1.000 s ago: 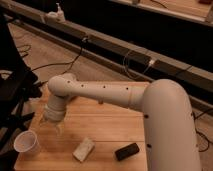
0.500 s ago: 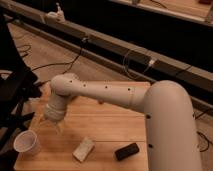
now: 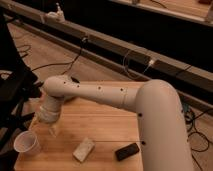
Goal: Place the ceramic cup in the ceramic bowl
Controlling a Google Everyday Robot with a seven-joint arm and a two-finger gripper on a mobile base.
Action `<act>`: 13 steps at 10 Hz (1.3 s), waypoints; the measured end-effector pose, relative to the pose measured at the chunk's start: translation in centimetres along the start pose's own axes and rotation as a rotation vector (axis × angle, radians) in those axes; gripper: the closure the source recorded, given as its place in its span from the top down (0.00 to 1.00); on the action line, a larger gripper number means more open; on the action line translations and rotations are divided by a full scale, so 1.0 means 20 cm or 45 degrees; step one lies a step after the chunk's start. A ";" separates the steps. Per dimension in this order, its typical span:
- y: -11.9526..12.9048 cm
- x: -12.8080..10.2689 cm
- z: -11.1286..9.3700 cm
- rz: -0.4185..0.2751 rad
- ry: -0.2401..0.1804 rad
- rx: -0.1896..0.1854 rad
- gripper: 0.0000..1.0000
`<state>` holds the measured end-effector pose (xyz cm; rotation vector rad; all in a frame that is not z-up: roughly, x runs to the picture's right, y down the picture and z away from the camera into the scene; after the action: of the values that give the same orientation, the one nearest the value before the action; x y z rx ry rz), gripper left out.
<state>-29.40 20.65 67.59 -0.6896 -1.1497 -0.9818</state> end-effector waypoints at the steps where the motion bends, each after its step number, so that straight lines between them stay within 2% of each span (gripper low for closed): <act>1: -0.03 -0.02 0.04 -0.033 -0.024 -0.013 0.70; 5: -0.12 -0.07 0.21 -0.129 -0.115 -0.066 0.70; 8: -0.12 -0.04 0.30 -0.126 -0.174 -0.081 0.70; 10: -0.11 0.00 0.33 -0.103 -0.187 -0.075 0.68; 11: -0.10 0.02 0.33 -0.090 -0.188 -0.064 0.62; 13: -0.10 0.04 0.34 -0.081 -0.186 -0.048 0.41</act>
<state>-33.95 25.42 70.21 -0.7694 -1.2900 -1.0218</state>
